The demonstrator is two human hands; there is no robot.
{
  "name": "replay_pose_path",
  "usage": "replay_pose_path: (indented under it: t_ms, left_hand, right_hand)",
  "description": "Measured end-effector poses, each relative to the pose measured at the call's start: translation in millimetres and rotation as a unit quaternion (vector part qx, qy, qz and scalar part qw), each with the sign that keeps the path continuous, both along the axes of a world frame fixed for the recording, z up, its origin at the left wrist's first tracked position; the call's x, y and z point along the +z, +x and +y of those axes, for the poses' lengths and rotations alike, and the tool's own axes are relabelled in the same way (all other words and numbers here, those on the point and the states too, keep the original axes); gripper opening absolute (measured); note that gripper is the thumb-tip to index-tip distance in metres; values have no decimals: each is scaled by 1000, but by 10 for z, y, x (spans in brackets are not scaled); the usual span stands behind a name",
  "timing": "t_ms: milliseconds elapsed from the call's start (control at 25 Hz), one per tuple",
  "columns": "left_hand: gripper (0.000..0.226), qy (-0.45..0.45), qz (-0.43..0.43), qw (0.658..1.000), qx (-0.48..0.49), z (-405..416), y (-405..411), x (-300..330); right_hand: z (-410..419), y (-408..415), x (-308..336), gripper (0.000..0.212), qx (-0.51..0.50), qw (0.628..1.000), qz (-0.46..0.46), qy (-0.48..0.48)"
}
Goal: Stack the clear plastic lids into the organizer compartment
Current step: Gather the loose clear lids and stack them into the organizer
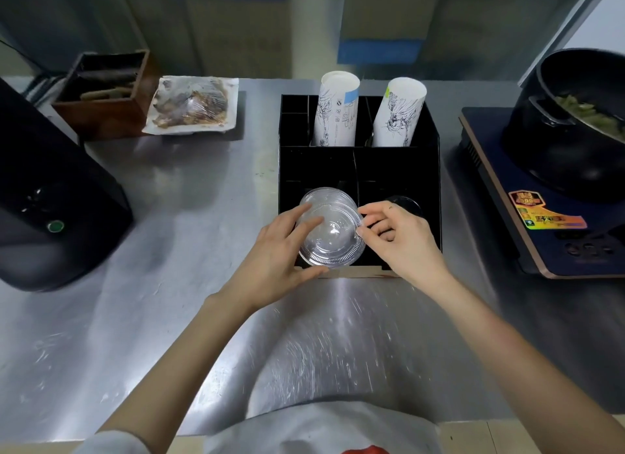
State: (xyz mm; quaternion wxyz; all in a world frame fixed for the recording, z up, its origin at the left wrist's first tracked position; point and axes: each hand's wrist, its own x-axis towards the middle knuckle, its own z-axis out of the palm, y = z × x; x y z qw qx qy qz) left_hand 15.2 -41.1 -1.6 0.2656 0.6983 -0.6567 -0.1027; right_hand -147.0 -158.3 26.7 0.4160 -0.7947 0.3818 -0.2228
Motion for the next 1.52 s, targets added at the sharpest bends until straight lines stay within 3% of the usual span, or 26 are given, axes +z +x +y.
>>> replay_pose_path:
  t_ms: [1000, 1520]
  left_hand:
    - [64, 51, -32, 998, 35, -448, 186, -35]
    - [60, 68, -53, 996, 38, -381, 95, -75]
  right_hand:
    - [-414, 381, -157, 25, 2, 994, 111, -16]
    - [-322, 379, -218, 26, 26, 993, 112, -30]
